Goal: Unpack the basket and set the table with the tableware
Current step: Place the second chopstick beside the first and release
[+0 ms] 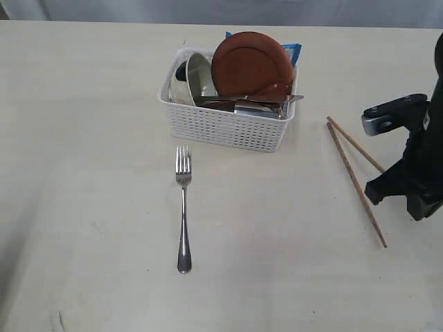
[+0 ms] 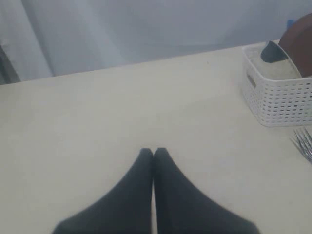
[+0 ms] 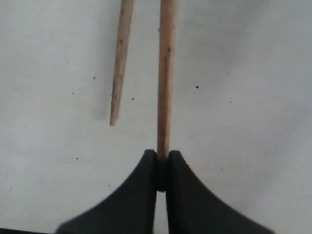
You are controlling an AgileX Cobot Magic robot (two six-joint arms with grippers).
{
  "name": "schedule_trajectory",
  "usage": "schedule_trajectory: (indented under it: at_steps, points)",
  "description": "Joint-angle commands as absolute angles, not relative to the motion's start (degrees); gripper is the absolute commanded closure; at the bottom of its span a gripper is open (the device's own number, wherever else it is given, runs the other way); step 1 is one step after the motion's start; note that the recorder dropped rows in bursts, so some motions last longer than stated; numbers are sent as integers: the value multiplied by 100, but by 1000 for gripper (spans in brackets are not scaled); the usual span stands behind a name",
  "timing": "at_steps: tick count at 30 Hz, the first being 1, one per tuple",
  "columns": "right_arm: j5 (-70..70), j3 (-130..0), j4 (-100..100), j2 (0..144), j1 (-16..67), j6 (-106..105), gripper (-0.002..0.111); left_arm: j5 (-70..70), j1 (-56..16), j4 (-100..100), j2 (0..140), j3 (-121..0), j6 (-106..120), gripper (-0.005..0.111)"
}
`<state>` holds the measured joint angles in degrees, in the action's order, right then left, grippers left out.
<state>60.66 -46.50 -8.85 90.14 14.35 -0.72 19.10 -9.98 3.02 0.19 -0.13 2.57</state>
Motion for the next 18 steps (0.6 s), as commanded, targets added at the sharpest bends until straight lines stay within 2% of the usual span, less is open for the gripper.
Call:
schedule_trajectory:
  at_steps: [1, 15, 16, 18]
  points:
    - [5791, -4600, -897, 9389, 1385, 138, 109, 1885, -984, 294, 0, 0, 255, 107]
    - [5587, -4591, -1054, 9893, 1385, 74, 108, 1885, -984, 294, 0, 0, 255, 107]
    - [5587, -4591, -1054, 9893, 1385, 0, 108, 1885, -984, 294, 0, 0, 255, 107]
    - [5587, -4591, -1054, 9893, 1385, 0, 98, 1885, -984, 294, 0, 0, 255, 107]
